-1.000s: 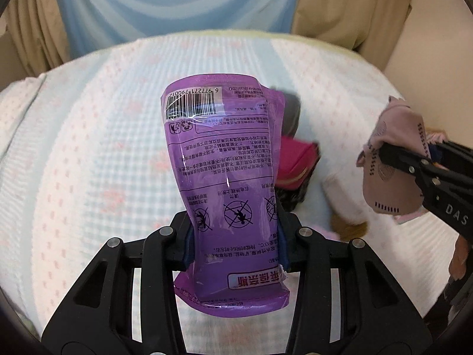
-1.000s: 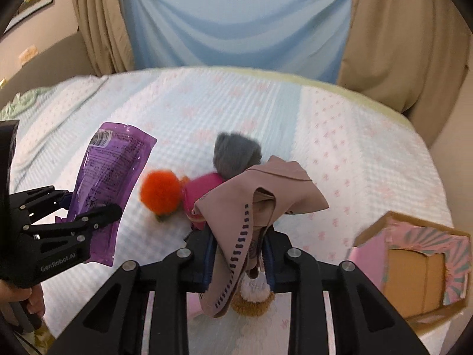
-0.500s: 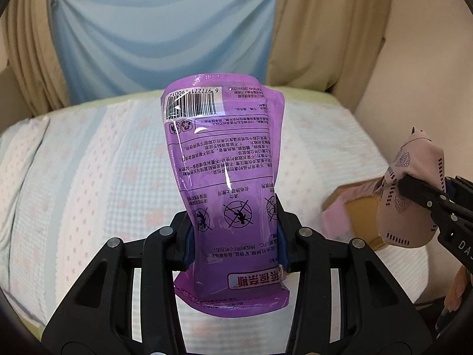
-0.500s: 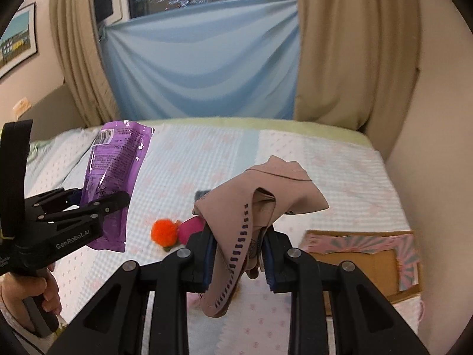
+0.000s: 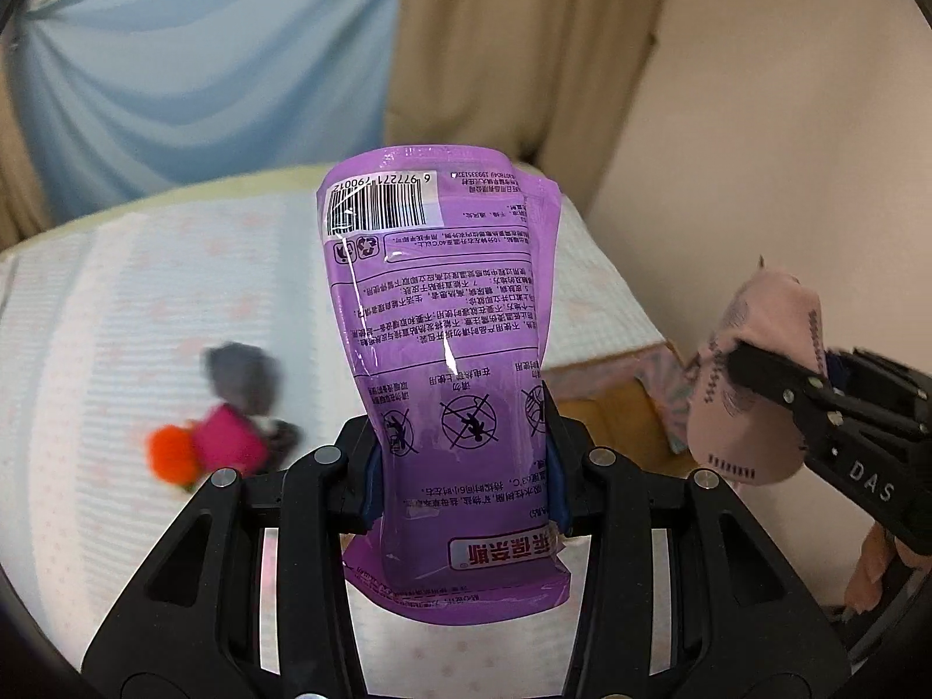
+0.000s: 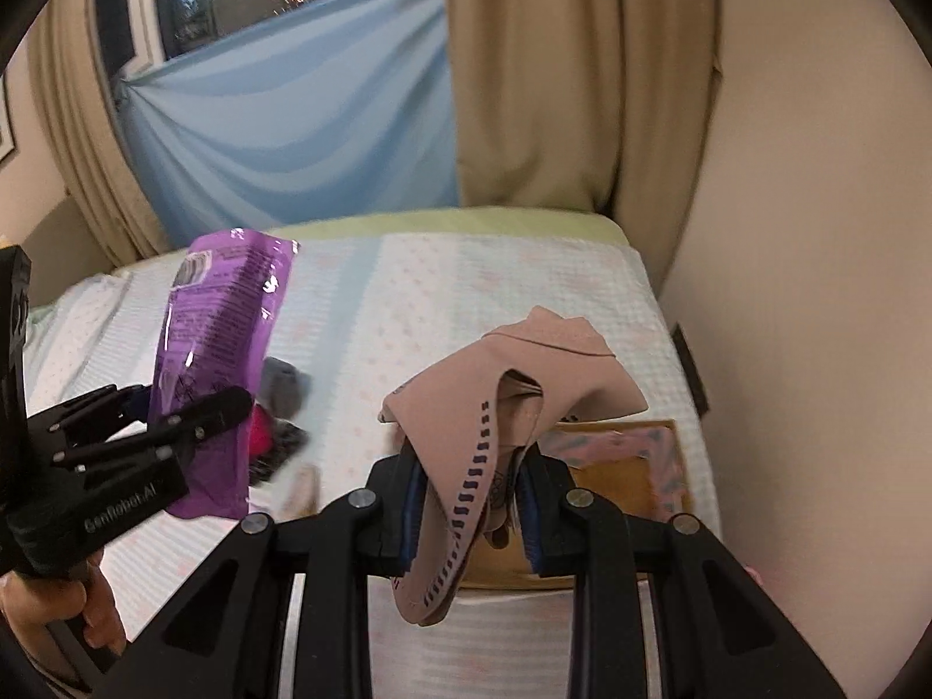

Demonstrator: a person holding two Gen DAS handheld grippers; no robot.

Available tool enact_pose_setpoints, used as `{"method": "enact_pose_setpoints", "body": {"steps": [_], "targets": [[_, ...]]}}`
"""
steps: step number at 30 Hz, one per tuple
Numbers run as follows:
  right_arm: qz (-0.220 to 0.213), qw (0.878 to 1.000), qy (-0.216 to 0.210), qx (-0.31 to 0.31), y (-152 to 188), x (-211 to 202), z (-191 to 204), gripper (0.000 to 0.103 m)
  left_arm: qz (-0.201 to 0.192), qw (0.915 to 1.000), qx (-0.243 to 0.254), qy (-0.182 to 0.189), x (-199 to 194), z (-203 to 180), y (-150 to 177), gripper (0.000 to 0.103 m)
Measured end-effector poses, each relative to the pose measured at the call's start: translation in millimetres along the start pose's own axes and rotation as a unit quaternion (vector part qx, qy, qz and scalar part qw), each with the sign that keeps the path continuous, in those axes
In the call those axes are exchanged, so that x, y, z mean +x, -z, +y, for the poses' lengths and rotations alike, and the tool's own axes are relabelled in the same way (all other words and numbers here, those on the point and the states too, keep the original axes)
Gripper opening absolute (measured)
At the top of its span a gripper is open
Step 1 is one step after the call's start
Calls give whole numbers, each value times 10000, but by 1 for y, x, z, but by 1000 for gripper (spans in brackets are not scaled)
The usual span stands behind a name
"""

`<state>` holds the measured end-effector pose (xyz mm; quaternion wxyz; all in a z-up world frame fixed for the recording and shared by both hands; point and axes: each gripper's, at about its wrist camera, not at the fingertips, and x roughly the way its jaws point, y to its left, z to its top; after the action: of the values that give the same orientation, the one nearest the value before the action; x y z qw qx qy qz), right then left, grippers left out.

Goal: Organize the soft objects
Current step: 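Carry the packet and mask over the cardboard box and open both tools, then lift both tools away from the box back toward the item pile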

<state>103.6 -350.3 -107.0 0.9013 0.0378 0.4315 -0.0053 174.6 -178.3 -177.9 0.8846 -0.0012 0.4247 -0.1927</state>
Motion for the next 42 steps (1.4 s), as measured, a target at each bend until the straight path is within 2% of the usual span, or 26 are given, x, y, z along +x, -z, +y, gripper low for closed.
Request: {"method": "enact_pose_setpoints", "body": {"steps": [5, 11, 15, 19, 22, 25, 26, 27, 28, 29, 30, 31, 32, 38, 42], "targets": [[413, 9988, 83, 246, 12, 35, -46, 25, 588, 9976, 325, 178, 55, -39, 12, 38], [896, 9938, 226, 621, 22, 85, -84, 25, 1391, 9869, 704, 421, 122, -72, 31, 38], [1268, 9892, 257, 691, 31, 119, -98, 25, 1899, 9738, 1157, 470, 171, -91, 50, 38], [1668, 9826, 262, 767, 41, 164, -115, 25, 2235, 9618, 1496, 513, 207, -100, 58, 38], [1882, 9779, 238, 882, 51, 188, -124, 25, 2616, 9472, 1774, 533, 229, -111, 63, 38], [2009, 9749, 241, 932, 61, 200, -130, 25, 2807, 9345, 2137, 471, 249, -122, 70, 38], [2036, 9742, 211, 954, 62, 204, -133, 25, 2846, 9317, 2204, 483, 252, -124, 71, 39], [2057, 9736, 164, 975, 65, 207, -135, 25, 2881, 9290, 2268, 507, 254, -127, 72, 48], [2054, 9737, 151, 973, 66, 207, -135, 28, 2897, 9265, 2336, 557, 256, -131, 73, 58], [2054, 9738, 144, 961, 67, 212, -135, 32, 2908, 9246, 2395, 564, 257, -134, 75, 87], [2077, 9734, 121, 964, 68, 214, -135, 53, 2932, 9228, 2435, 569, 258, -135, 76, 102], [2122, 9719, 69, 1016, 70, 218, -136, 86, 2921, 9222, 2478, 535, 260, -136, 77, 103], [2157, 9707, 23, 1060, 71, 220, -138, 101, 2847, 9245, 2478, 526, 257, -137, 77, 103], [2148, 9701, -8, 1132, 77, 217, -138, 103, 2931, 9285, 2190, 633, 251, -126, 67, 103], [2072, 9713, 16, 1164, 77, 211, -138, 103, 2928, 9313, 2092, 572, 245, -117, 61, 103]]}}
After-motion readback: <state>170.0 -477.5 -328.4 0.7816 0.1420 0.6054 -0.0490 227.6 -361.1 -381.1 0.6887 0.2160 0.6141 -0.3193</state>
